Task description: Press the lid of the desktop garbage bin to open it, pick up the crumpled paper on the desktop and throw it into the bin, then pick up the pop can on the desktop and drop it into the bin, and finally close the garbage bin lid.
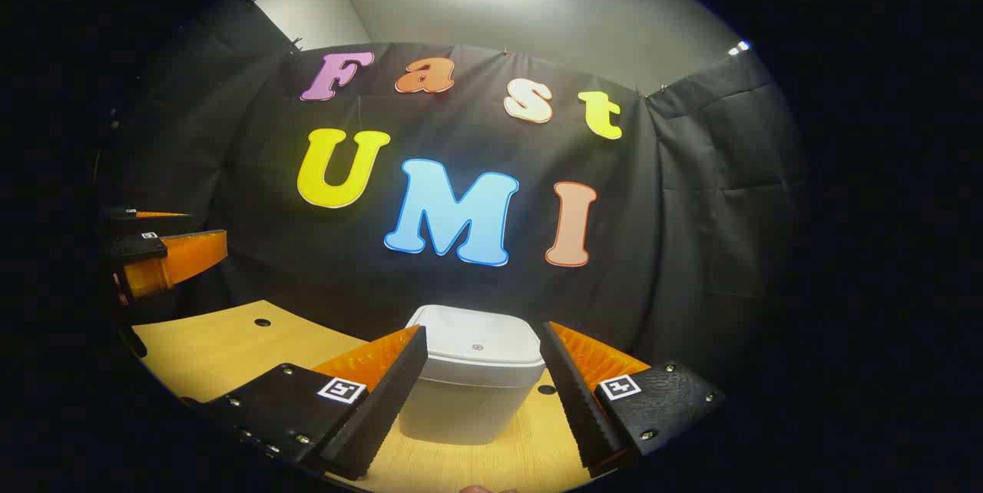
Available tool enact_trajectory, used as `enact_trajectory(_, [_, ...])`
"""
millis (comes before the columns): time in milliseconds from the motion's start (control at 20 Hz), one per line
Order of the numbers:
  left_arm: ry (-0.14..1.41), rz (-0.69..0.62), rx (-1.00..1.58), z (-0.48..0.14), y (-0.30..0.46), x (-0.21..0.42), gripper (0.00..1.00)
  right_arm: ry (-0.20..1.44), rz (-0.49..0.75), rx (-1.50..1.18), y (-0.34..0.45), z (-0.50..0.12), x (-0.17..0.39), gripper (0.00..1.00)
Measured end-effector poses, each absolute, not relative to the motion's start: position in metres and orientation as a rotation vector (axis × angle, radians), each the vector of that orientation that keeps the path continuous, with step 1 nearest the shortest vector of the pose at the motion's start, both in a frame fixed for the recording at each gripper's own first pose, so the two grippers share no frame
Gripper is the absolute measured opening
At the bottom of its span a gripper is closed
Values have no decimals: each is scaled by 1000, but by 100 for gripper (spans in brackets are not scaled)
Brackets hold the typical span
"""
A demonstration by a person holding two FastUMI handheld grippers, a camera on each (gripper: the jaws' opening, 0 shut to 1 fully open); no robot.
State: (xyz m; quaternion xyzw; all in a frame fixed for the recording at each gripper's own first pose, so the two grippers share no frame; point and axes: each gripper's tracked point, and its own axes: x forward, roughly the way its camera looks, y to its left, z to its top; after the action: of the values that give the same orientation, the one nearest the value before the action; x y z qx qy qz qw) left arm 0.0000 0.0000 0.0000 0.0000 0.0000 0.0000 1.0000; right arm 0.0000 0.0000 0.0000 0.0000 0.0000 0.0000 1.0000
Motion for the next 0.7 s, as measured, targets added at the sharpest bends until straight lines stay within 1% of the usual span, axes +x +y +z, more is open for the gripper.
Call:
enact_trajectory(50, [-2,-3,-1,2,-1,0,92,-6,8,6,2,2,-1,94])
enact_trajectory(150, [-17,-1,5,8,-1,-2,96,-9,12,5,2,3,-1,94])
enact_trajectory(250, [-42,-4,10,16,-3,-6,96,-24,12,-4,2,8,-2,95])
enact_trajectory(300, [-47,-4,12,19,-4,-6,94,-31,16,-3,3,9,-2,94])
enact_trajectory(400, [-57,-5,15,22,-5,-9,96,-48,8,3,1,14,-1,95])
enact_trajectory(450, [-62,-7,19,23,-5,-9,94,-56,4,12,0,16,-1,95])
enact_trajectory(500, [-58,-15,18,21,-8,-9,97,-59,-2,22,-1,15,0,94])
enact_trajectory(550, [-47,-25,12,16,-11,-10,94,-57,-3,34,-1,14,0,95])
enact_trajectory(600, [-44,-29,4,12,-12,-12,94,-60,-7,43,0,12,-1,94])
enact_trajectory(650, [-45,-31,-5,10,-12,-14,97,-67,-15,44,-2,12,-2,94])
enact_trajectory(700, [-39,-30,-11,7,-12,-16,97,-72,-30,41,-5,10,-1,95])
